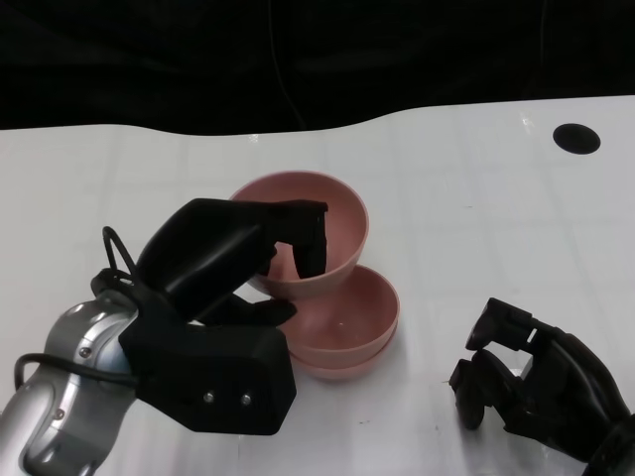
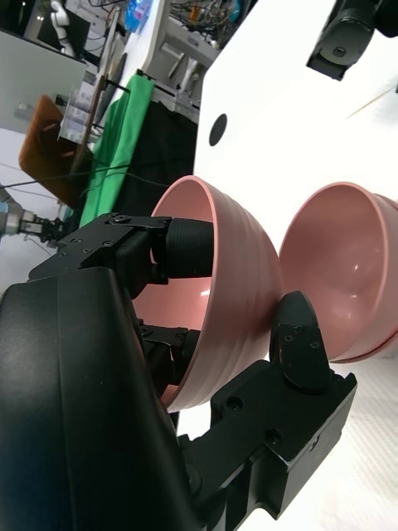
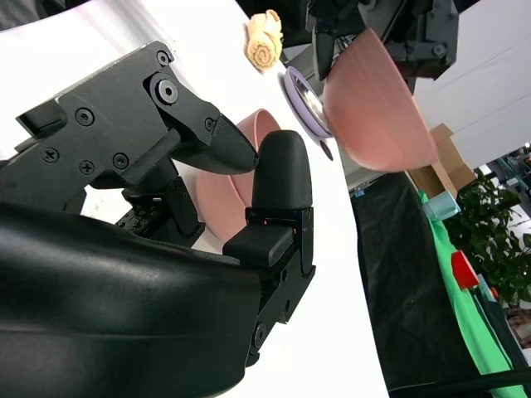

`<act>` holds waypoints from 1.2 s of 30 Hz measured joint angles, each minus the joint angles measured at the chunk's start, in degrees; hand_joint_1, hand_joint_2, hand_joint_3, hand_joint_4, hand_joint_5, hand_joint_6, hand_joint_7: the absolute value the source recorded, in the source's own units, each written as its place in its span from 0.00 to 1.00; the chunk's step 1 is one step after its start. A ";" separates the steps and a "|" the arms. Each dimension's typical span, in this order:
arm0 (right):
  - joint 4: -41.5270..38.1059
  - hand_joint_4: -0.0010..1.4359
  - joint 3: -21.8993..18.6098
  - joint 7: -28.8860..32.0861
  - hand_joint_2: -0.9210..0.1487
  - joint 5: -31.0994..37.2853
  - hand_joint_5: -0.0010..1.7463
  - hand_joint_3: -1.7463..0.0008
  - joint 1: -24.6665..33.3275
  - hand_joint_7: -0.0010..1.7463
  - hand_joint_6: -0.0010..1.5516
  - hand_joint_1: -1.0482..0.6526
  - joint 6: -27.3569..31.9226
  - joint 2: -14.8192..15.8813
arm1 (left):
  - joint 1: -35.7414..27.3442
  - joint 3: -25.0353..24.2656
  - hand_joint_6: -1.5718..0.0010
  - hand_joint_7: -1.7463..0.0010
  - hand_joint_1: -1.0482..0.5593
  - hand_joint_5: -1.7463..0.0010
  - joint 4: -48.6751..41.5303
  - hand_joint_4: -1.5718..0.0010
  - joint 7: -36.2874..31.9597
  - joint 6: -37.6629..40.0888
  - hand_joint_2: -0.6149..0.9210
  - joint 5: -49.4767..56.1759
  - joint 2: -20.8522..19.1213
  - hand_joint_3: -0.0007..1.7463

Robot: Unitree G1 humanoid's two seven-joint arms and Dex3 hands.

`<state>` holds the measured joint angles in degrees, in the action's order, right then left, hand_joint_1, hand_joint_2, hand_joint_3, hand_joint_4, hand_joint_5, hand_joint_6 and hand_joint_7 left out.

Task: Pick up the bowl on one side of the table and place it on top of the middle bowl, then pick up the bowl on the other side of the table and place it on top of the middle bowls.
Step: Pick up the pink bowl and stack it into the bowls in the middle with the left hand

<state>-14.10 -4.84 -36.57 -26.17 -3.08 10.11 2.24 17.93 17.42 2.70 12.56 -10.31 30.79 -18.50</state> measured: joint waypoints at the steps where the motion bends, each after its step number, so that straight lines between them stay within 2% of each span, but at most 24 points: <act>1: 0.00 0.65 0.06 0.00 0.40 0.00 1.00 0.29 0.01 0.93 0.47 0.50 -0.01 -0.11 | 0.01 0.32 0.59 0.00 0.62 0.00 -0.71 0.50 0.00 -0.67 0.72 -0.15 0.34 0.65; 9: 0.00 0.65 0.43 0.65 0.41 0.04 1.00 0.28 0.03 0.93 0.48 0.50 -0.05 -0.59 | 1.39 1.65 0.60 0.00 0.61 0.00 -3.13 0.51 0.38 -1.65 0.70 -0.72 1.56 0.68; 14: 0.17 0.65 0.78 1.92 0.41 0.21 1.00 0.28 0.04 0.93 0.48 0.50 -0.04 -1.05 | 1.60 2.84 0.61 0.01 0.62 0.00 -3.27 0.52 1.22 -1.44 0.73 -0.49 1.73 0.62; 23: 0.37 0.65 0.99 2.28 0.41 0.24 1.00 0.27 0.04 0.93 0.48 0.50 -0.06 -1.38 | 1.84 3.32 0.62 0.01 0.62 0.00 -4.61 0.52 1.74 -1.29 0.74 -0.18 2.42 0.60; 29: 1.41 0.64 1.06 2.92 0.41 0.25 1.00 0.26 0.25 0.93 0.48 0.51 0.07 -1.39 | 1.94 3.75 0.59 0.05 0.62 0.00 -4.62 0.51 1.78 -1.01 0.77 0.09 2.51 0.57; 36: 1.54 0.64 1.29 2.97 0.39 1.02 1.00 0.29 0.48 0.92 0.48 0.51 0.05 -1.43 | 1.94 3.79 0.63 0.00 0.63 0.00 -4.61 0.53 2.01 -0.86 0.79 0.38 2.25 0.52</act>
<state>-12.57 -3.56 -33.60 -25.14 -2.60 10.16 0.81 19.87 21.20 -1.91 14.57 -11.18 31.17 -16.26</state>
